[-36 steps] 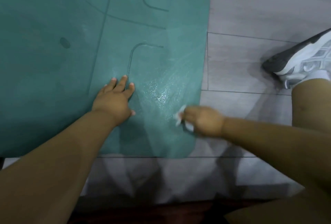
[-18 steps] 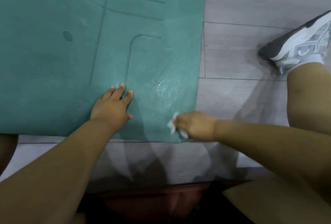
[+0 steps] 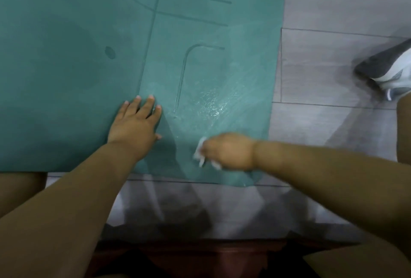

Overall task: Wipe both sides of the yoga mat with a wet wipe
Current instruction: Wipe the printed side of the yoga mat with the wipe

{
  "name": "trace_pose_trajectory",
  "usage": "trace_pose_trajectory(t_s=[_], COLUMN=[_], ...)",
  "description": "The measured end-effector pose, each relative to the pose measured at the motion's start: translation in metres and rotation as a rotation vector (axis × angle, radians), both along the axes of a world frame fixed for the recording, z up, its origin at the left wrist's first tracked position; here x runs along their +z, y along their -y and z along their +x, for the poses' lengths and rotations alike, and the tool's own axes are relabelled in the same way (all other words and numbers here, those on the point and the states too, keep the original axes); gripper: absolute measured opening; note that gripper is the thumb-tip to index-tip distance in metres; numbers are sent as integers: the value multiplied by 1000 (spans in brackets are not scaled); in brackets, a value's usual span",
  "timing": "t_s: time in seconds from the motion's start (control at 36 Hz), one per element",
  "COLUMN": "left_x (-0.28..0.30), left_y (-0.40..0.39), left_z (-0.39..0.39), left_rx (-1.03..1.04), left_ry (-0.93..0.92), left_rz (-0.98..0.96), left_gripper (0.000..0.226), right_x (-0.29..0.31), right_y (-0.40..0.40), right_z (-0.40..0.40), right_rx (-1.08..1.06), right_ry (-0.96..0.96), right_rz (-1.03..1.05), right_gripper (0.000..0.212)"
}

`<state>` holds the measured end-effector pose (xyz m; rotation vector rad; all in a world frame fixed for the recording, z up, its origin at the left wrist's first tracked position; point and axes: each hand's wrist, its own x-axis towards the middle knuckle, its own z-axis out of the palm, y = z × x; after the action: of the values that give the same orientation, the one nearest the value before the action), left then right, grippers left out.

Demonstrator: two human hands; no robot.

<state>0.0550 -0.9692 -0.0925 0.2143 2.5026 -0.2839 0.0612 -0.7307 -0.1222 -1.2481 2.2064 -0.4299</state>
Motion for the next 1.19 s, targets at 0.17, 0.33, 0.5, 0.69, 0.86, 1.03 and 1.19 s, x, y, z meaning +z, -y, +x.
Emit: trace_pose_trajectory(t_s=[0.17, 0.33, 0.5, 0.69, 0.86, 1.03, 1.19], left_x=[-5, -6, -5, 4, 5, 1, 1], left_y=[6, 12, 14, 25, 40, 43, 42], left_z=[-3, -4, -4, 8, 24, 17, 21], left_rx=[26, 34, 17, -27, 31, 58, 75], left_ry=[1, -7, 8, -3, -24, 8, -5], left_rz=[77, 144, 144, 120, 80, 114, 132], left_gripper=[75, 74, 73, 69, 70, 72, 71], right_x=[-2, -10, -5, -2, -10, 0, 0], right_y=[-32, 27, 46, 19, 70, 98, 35], right_z=[-115, -23, 36, -94, -50, 30, -35], right_rx=[-922, -505, 72, -764, -667, 43, -539], right_ry=[-287, -114, 40, -140, -111, 86, -91], right_rz=[174, -10, -42, 35, -129, 37, 10], right_gripper=[32, 32, 32, 23, 33, 30, 38])
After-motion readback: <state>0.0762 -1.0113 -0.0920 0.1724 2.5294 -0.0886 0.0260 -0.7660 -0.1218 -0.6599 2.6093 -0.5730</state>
